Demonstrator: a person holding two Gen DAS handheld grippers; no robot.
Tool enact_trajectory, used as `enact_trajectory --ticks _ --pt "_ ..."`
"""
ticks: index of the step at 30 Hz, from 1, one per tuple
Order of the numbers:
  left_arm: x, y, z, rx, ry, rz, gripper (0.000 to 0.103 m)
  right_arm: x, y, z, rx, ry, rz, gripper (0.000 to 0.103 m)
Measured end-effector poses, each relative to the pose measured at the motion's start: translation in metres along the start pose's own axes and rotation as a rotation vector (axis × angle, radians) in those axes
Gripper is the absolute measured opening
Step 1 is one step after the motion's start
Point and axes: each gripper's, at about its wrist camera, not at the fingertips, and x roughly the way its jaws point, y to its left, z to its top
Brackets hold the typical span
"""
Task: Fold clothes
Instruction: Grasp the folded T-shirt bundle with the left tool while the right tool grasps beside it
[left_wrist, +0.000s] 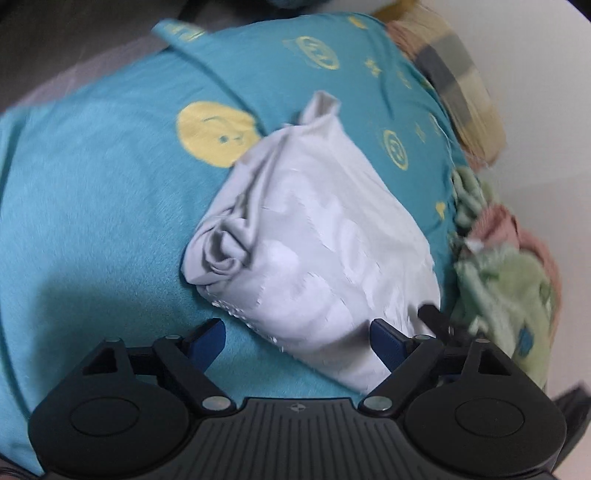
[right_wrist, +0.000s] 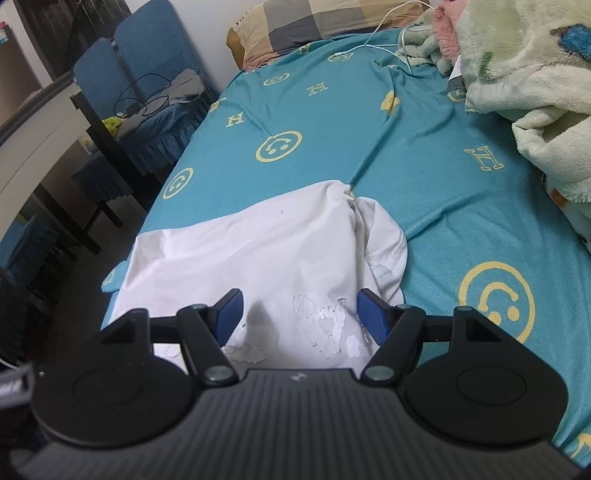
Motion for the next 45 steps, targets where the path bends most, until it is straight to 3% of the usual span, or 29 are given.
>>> enact_trajectory --ticks 2,9,16,18,21,25,29,32,36,41,45 --pt "0.004 0.009 0.005 -0.067 -0.005 -0.040 0.083 -0.001 0.001 0.000 -0.002 0.000 0.002 0.071" --pt "0.007 0.026 0.010 -0.189 -0.046 -0.095 0.063 -0.003 0.000 0.000 0.016 -0.002 0.012 0.071" --pt "0.000 0.013 0.008 -0.123 -0.099 -0.120 0.034 -0.013 -0.002 0.002 0.059 -0.021 0.043 0.071" --pt "-0.004 0.006 0.007 -0.101 -0.118 -0.143 0.028 -0.026 -0.006 0.005 0.136 -0.036 0.115 0.072" --pt "-0.008 -0.002 0.009 -0.081 -0.138 -0.177 0.026 -0.045 -0.017 0.006 0.305 -0.025 0.305 0.072" --pt "-0.010 -0.010 0.008 -0.075 -0.155 -0.200 0.024 -0.045 -0.023 -0.010 0.547 0.094 0.554 0.072" --pt "-0.012 -0.007 0.009 -0.093 -0.158 -0.219 0.024 -0.023 -0.017 -0.036 0.709 0.259 0.661 0.072" --pt "-0.011 -0.006 0.010 -0.105 -0.159 -0.227 0.024 -0.004 -0.014 -0.055 0.802 0.343 0.676 0.072" --pt "-0.013 -0.004 0.012 -0.119 -0.161 -0.238 0.023 0.011 -0.024 -0.073 0.931 0.358 0.590 0.071" --pt "-0.014 -0.001 0.012 -0.130 -0.162 -0.250 0.023 0.015 -0.052 -0.084 1.036 0.228 0.422 0.072" --pt "-0.015 0.001 0.013 -0.139 -0.163 -0.259 0.023 0.018 -0.060 -0.083 1.080 0.171 0.412 0.072"
